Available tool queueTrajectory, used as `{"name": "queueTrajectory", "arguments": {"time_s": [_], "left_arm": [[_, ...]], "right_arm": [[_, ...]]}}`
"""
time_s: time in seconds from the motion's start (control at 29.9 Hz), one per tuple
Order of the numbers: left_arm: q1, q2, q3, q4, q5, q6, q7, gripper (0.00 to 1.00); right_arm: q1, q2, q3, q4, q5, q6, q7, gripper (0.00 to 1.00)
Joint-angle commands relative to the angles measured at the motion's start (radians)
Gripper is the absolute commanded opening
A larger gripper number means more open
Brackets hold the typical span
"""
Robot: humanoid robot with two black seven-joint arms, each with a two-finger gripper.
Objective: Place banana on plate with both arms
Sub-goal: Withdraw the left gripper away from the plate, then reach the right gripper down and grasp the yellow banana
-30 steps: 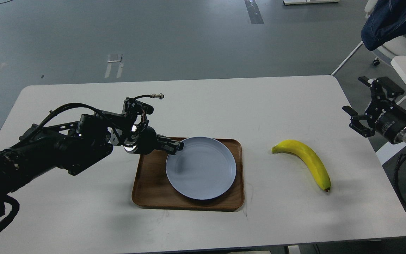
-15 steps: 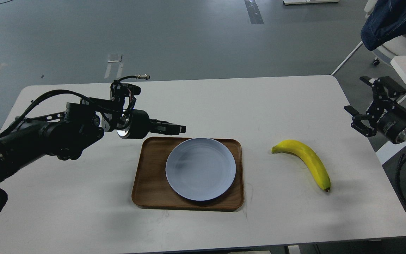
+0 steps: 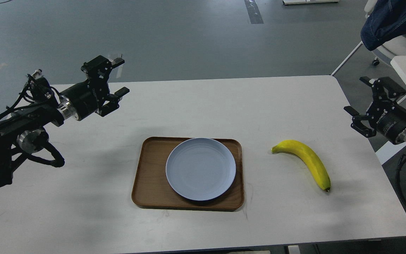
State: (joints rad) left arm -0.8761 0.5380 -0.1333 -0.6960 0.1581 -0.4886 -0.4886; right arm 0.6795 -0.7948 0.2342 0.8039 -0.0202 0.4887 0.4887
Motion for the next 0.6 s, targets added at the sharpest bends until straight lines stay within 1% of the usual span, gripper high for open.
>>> {"name": "queueTrajectory", "arguments": {"time_s": [0.0,0.03,0.07,0.13,0.17,0.23,0.27,0.4,0.53,0.57], "left_arm": [[0.095,0.011,-0.087,0.003,-0.025,0.0,0.0,0.98],[0.118,0.01,-0.138,0.006,-0.025,0.0,0.0,0.98],[0.118,0.01,-0.138,0.006,-0.025,0.0,0.0,0.98],[0.153,0.002,-0.244,0.007,-0.025,0.0,0.0,0.98],[0.16,-0.001,-0.264,0.007,-0.023,0.0,0.0,0.98],[0.163,-0.003,-0.285,0.007,-0.023,0.0,0.0,0.98],[0.163,-0.003,-0.286,0.007,-0.023,0.0,0.0,0.98],[0.163,-0.003,-0.29,0.003,-0.022,0.0,0.0,0.98],[0.163,-0.004,-0.29,0.0,-0.022,0.0,0.0,0.98],[0.163,-0.004,-0.29,-0.003,-0.022,0.0,0.0,0.98]], "right_arm": [[0.002,0.0,-0.009,0.005,-0.013,0.0,0.0,1.0],[0.002,0.0,-0.015,0.008,-0.018,0.0,0.0,1.0],[0.002,0.0,-0.015,0.008,-0.018,0.0,0.0,1.0],[0.008,-0.004,-0.018,0.012,-0.067,0.0,0.0,1.0],[0.011,-0.009,-0.018,0.014,-0.093,0.0,0.0,1.0],[0.032,-0.044,-0.016,0.037,-0.261,0.0,0.0,1.0],[0.032,-0.044,-0.016,0.037,-0.262,0.0,0.0,1.0],[0.109,-0.11,-0.016,0.109,-0.66,0.0,0.0,1.0],[0.133,-0.135,-0.018,0.161,-0.909,0.0,0.0,1.0],[0.146,-0.147,-0.018,0.181,-1.016,0.0,0.0,1.0]]}}
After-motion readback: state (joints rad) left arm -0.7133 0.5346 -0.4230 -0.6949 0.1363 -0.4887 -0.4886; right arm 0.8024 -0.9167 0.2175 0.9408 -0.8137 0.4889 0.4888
